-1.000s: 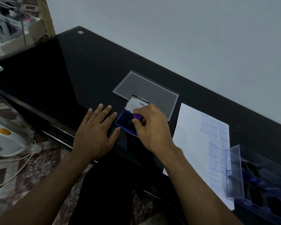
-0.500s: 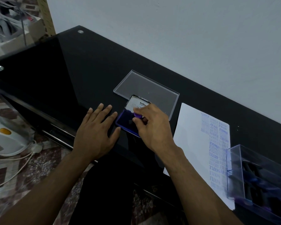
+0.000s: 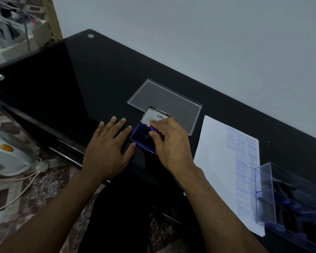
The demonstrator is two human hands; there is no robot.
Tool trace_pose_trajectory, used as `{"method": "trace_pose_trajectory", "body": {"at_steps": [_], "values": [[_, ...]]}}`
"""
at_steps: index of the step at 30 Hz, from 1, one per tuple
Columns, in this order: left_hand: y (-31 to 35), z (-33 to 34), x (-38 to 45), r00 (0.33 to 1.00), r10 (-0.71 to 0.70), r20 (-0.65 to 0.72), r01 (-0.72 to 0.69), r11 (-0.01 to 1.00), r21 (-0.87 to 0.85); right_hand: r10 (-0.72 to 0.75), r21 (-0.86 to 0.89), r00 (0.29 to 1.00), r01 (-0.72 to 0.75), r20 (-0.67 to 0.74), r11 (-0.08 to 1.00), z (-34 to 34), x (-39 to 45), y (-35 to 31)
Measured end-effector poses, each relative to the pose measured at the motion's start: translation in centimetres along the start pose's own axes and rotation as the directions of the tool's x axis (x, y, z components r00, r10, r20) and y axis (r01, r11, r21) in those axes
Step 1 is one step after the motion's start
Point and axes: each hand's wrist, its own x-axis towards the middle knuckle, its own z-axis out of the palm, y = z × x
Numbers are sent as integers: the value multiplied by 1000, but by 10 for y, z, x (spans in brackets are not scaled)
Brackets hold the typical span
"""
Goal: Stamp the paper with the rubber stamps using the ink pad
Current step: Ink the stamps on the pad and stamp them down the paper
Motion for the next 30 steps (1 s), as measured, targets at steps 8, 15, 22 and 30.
{"method": "trace_pose_trajectory", "body": {"at_steps": [8,15,22,30], "values": [[0,0,1,1000,4,4,-4,1000,2,18,32,1000,-18,12,999,-4,-2,0],[2,-2,0,1000,1,-2,-1,1000,-18,11,26,1000,-12,29,1000,-2,1,1],[2,-4,0,1000,2,13,-2,1000,-22,14,22,999,-15,41,1000,-4,0,1],[8,-18,6,999,-40,33,45,985,-169,25,62,996,-20,-82,998,-13,-5,5]]}}
